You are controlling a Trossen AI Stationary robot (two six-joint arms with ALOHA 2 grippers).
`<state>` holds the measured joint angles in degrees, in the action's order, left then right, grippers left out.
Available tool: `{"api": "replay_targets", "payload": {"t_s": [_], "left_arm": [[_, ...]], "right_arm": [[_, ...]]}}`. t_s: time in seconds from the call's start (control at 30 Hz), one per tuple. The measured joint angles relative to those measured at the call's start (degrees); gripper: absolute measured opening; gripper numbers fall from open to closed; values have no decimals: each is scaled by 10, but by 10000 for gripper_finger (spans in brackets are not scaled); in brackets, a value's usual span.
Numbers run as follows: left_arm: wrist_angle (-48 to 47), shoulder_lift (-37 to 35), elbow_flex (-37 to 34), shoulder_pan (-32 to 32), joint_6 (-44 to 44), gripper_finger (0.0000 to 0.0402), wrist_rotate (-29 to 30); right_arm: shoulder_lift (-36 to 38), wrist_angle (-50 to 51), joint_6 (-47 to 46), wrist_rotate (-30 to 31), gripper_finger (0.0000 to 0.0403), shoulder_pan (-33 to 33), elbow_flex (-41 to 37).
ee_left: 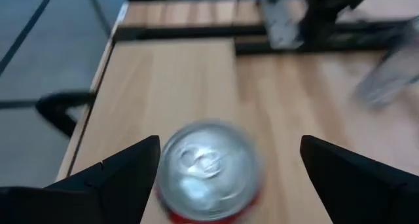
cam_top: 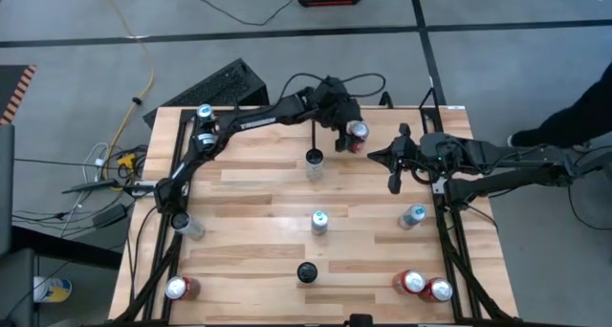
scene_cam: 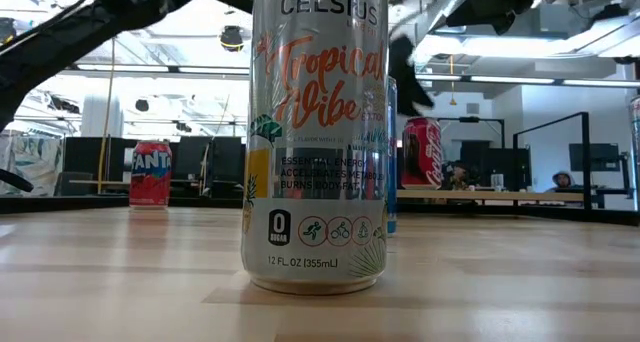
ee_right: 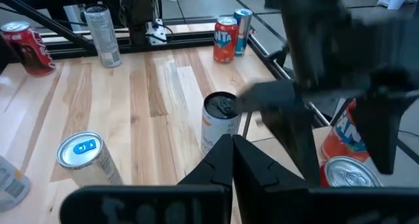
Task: Place canned beverage on shelf
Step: Put the top red-white soda can on the shelf
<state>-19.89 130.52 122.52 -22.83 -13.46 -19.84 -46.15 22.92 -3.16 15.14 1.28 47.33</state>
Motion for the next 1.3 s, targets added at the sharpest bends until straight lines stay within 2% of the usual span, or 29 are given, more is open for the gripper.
{"api": "replay_targets", "payload": {"t_s": [0.1,0.27,0.47,0.53,0.63,0.7,0.8,0.97,1.07,1.2,1.3], "left_arm": [[-17,-34,0,2,7,354,-22],[-84,-129,0,4,4,354,-5],[-276,-246,0,23,-28,355,53],[-343,-282,-3,33,-29,355,36],[-379,-343,-62,52,-33,355,-8],[-350,-391,-134,70,-24,355,2],[-251,-480,-278,99,-2,355,60],[-36,-637,-541,141,49,355,165],[91,-711,-671,157,66,355,209],[197,-777,-780,158,88,355,219],[222,-805,-817,158,97,355,221]], "right_arm": [[0,0,-1,0,28,0,0],[-17,20,-25,-1,28,5,0],[-84,72,-48,-29,28,42,0],[-113,66,-45,-55,28,62,0],[-153,67,-33,-73,28,98,0],[-173,67,-27,-78,27,125,0],[-192,67,-26,-80,25,162,0],[-222,44,-24,-95,25,200,0],[-241,23,-24,-114,26,216,0],[-264,3,-33,-113,25,229,0],[-281,-17,-43,-112,25,237,0]]}}
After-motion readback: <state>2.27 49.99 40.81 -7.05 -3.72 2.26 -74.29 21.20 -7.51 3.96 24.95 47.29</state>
